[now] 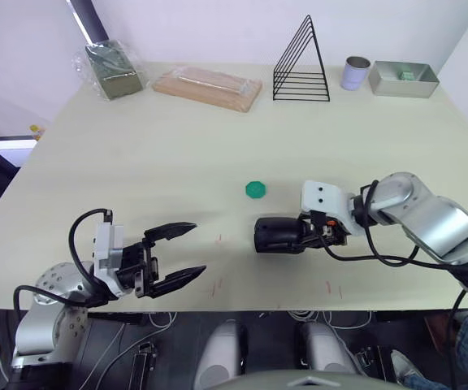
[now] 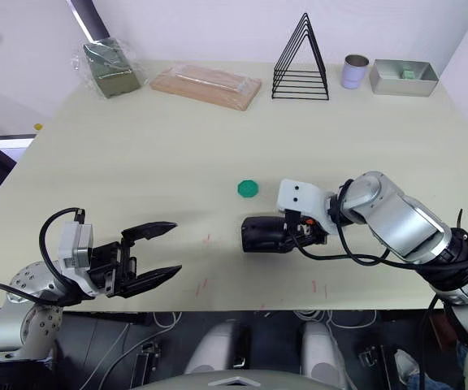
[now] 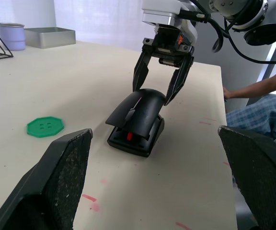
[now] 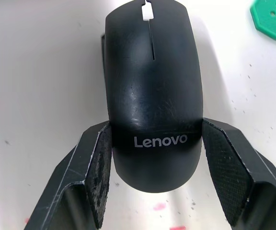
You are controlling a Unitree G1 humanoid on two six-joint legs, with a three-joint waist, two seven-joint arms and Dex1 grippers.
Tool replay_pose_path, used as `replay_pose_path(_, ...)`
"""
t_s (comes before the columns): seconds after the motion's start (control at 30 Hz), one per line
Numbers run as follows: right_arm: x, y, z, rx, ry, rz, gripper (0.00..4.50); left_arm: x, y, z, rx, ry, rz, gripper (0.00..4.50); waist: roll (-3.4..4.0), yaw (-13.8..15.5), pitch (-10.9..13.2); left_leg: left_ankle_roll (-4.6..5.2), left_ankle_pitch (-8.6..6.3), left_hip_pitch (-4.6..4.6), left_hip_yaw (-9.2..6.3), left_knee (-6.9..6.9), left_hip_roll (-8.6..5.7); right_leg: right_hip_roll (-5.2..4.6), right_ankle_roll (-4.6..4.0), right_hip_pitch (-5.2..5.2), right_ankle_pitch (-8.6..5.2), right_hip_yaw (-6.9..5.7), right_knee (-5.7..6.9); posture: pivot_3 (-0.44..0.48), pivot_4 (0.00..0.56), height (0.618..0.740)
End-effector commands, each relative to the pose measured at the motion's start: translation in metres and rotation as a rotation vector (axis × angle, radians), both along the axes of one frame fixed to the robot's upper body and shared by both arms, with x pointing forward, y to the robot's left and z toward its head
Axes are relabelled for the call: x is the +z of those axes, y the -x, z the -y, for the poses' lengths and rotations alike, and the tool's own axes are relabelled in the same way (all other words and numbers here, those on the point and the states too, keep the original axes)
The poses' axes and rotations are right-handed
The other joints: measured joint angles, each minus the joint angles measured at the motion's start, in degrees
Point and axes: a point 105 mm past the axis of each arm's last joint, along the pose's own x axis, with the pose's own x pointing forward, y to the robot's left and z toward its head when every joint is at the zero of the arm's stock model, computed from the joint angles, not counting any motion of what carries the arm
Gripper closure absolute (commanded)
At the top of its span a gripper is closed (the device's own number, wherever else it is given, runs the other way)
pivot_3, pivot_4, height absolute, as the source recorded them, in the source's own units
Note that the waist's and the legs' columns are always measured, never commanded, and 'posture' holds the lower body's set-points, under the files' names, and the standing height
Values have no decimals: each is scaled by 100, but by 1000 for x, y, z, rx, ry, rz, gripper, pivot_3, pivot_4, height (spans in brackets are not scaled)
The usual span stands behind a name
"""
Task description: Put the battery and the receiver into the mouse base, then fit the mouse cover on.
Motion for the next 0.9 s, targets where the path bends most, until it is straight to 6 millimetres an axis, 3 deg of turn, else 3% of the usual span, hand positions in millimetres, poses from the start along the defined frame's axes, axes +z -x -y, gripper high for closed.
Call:
replay_pose_path(0.03, 4, 0, 1, 14, 8, 37, 1989, 8, 2, 3, -18, -17, 44, 0, 0, -1, 0, 0, 0, 0, 0, 0, 0, 0, 0, 0, 0, 0, 0, 0, 150, 740)
replay_pose_path(0.9, -6, 0, -9, 53, 32, 12, 1989, 8, 4, 5, -18, -16, 39, 0, 0, 1, 0, 0, 0, 0, -1, 0, 0, -9, 0, 0, 0, -1, 0, 0, 150, 740)
